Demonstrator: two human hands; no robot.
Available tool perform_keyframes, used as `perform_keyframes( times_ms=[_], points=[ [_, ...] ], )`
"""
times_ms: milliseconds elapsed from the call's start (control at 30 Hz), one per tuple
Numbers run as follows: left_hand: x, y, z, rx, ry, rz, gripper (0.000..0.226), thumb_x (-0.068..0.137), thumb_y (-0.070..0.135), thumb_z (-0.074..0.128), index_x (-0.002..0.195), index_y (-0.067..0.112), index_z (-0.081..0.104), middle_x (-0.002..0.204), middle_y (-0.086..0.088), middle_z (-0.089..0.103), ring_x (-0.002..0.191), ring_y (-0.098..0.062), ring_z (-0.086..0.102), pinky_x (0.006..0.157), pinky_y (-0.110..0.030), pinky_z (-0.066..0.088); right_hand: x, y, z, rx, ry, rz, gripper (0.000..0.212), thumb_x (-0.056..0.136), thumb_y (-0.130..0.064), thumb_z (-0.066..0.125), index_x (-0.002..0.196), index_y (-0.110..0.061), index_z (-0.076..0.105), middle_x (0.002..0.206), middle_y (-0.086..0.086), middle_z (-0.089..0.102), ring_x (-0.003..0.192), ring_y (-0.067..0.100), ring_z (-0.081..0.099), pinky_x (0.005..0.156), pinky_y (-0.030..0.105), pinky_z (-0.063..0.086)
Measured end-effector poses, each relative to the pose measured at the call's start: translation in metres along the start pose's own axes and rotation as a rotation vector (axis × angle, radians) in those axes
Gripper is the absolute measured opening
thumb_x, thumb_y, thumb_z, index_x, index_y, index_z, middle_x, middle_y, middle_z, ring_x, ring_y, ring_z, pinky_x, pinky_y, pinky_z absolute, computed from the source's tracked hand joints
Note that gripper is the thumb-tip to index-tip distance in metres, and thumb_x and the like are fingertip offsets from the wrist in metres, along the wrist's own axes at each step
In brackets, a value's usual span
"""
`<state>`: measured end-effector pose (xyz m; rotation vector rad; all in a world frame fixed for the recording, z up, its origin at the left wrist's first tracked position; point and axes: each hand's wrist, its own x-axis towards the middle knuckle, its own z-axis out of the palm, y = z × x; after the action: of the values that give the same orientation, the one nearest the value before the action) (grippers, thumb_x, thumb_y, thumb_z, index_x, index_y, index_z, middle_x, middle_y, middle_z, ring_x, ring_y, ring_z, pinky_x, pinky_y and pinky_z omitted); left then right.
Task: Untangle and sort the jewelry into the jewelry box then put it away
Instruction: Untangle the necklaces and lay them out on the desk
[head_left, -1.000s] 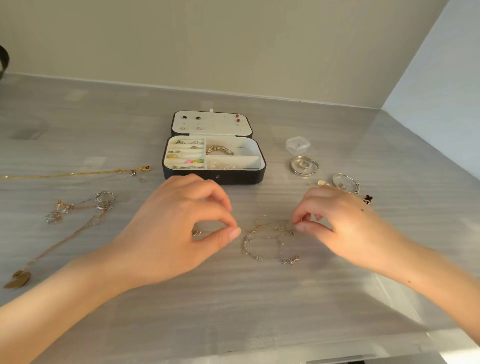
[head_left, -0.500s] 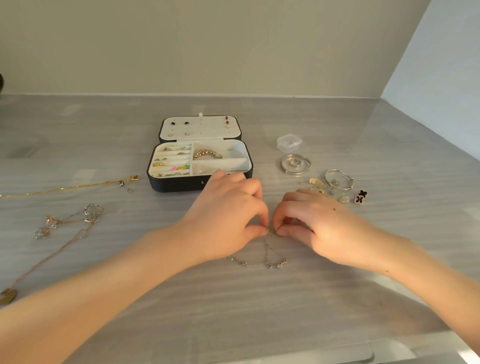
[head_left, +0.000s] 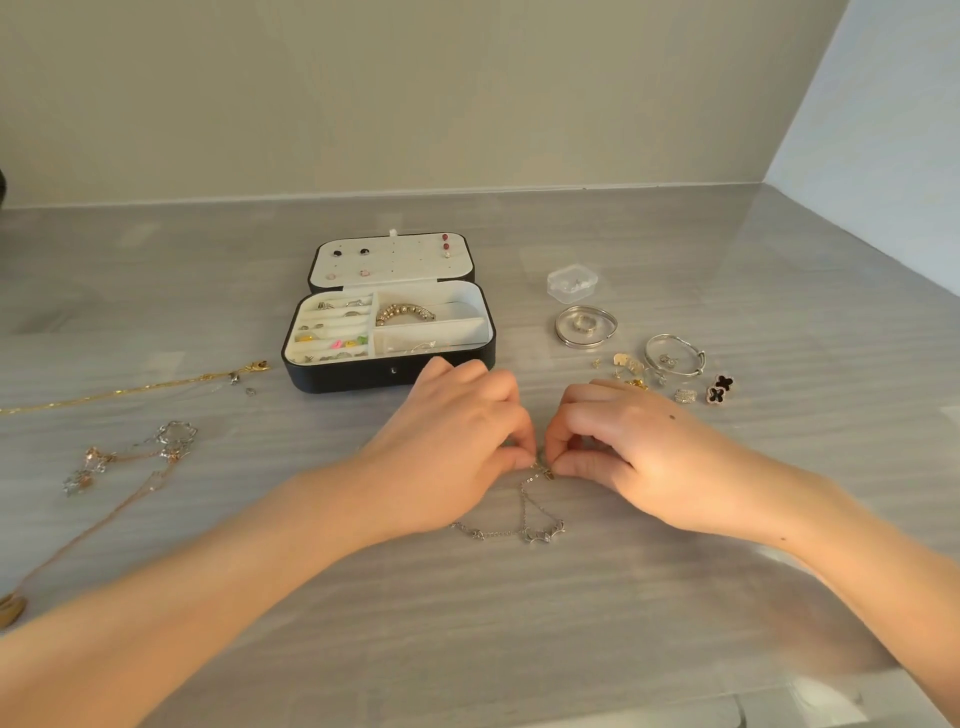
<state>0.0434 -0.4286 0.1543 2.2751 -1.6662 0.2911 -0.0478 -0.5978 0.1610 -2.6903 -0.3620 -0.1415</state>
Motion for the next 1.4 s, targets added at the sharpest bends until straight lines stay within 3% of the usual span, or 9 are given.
perform_keyframes(
  times_ms=[133, 233, 467, 700, 800, 967, 1133, 1267, 1400],
  points=[
    [-0.002, 0.0, -0.001, -0.042, 0.014, -0.043, 0.012, 0.08, 0.033, 0.055, 0.076, 0.027, 0.064, 0.076, 0.013, 0.044, 0.073, 0.0, 0.021, 0.066, -0.028, 0.02, 0.0, 0.001, -0.001, 0.01, -0.025, 0.031, 0.012, 0.086, -0.033, 0.055, 0.084, -0.024, 0.063, 0.078, -0.019, 0.046, 0.08, 0.004, 0.042, 0.072, 0.013, 0.033],
    [-0.002, 0.0, -0.005, -0.096, 0.001, -0.095, 0.017, 0.082, 0.036, 0.05, 0.08, 0.026, 0.064, 0.08, 0.014, 0.044, 0.076, -0.002, 0.028, 0.071, -0.027, 0.022, -0.002, 0.0, -0.003, 0.009, -0.056, 0.053, 0.004, 0.088, -0.025, 0.061, 0.084, -0.027, 0.061, 0.081, -0.017, 0.05, 0.081, 0.002, 0.042, 0.074, 0.01, 0.032],
    [-0.001, 0.0, -0.013, -0.242, -0.001, -0.188, 0.02, 0.081, 0.041, 0.046, 0.083, 0.029, 0.062, 0.085, 0.014, 0.048, 0.087, -0.002, 0.04, 0.086, -0.028, 0.029, -0.002, -0.004, -0.005, 0.046, 0.013, 0.098, 0.016, 0.087, -0.024, 0.062, 0.083, -0.035, 0.053, 0.077, -0.023, 0.05, 0.08, -0.01, 0.044, 0.072, 0.008, 0.033],
    [0.001, -0.001, -0.02, -0.454, 0.013, -0.254, 0.012, 0.088, 0.032, 0.058, 0.078, 0.037, 0.055, 0.083, 0.013, 0.051, 0.082, -0.001, 0.044, 0.08, -0.023, 0.034, 0.001, -0.016, -0.006, 0.19, 0.091, 0.126, 0.012, 0.084, -0.039, 0.064, 0.086, -0.044, 0.054, 0.074, -0.02, 0.055, 0.073, 0.005, 0.049, 0.067, 0.02, 0.039],
    [0.0, -0.001, -0.023, -0.494, 0.005, -0.281, 0.016, 0.088, 0.024, 0.06, 0.078, 0.035, 0.056, 0.084, 0.011, 0.052, 0.081, 0.001, 0.043, 0.081, -0.022, 0.035, 0.006, -0.022, -0.005, 0.247, 0.097, 0.157, 0.003, 0.083, -0.036, 0.065, 0.081, -0.035, 0.064, 0.071, -0.014, 0.059, 0.066, 0.006, 0.048, 0.06, 0.02, 0.037],
    [-0.002, 0.0, -0.028, -0.569, -0.01, -0.348, 0.019, 0.089, 0.023, 0.058, 0.076, 0.036, 0.055, 0.086, 0.009, 0.053, 0.08, -0.009, 0.046, 0.081, -0.025, 0.038, 0.013, -0.028, -0.006, 0.352, 0.115, 0.194, 0.015, 0.085, -0.027, 0.065, 0.072, -0.021, 0.069, 0.059, -0.009, 0.056, 0.053, 0.004, 0.045, 0.052, 0.016, 0.033],
    [-0.008, -0.005, -0.029, -0.645, 0.07, -0.413, 0.008, 0.09, 0.021, 0.055, 0.086, 0.026, 0.058, 0.088, 0.012, 0.059, 0.084, -0.003, 0.051, 0.074, -0.005, 0.036, 0.022, -0.032, -0.011, 0.491, 0.168, 0.222, 0.013, 0.086, -0.024, 0.064, 0.077, -0.019, 0.073, 0.065, 0.005, 0.063, 0.058, 0.002, 0.048, 0.057, 0.016, 0.037],
    [-0.022, -0.015, -0.024, -0.428, 0.1, -0.334, 0.007, 0.091, 0.025, 0.054, 0.086, 0.023, 0.059, 0.088, 0.013, 0.06, 0.086, 0.0, 0.053, 0.077, -0.007, 0.038, 0.035, -0.034, -0.015, 0.536, 0.211, 0.248, 0.018, 0.086, -0.022, 0.064, 0.07, -0.029, 0.068, 0.062, -0.003, 0.061, 0.06, 0.004, 0.049, 0.058, 0.017, 0.039],
    [-0.049, -0.02, -0.021, -0.217, 0.057, -0.168, 0.023, 0.088, 0.032, 0.044, 0.089, 0.021, 0.064, 0.091, 0.012, 0.062, 0.086, -0.003, 0.056, 0.078, -0.016, 0.042, 0.047, -0.034, -0.018, 0.524, 0.186, 0.275, 0.015, 0.087, -0.02, 0.062, 0.076, -0.017, 0.071, 0.061, -0.007, 0.059, 0.057, 0.002, 0.048, 0.055, 0.012, 0.038]
  ],
)
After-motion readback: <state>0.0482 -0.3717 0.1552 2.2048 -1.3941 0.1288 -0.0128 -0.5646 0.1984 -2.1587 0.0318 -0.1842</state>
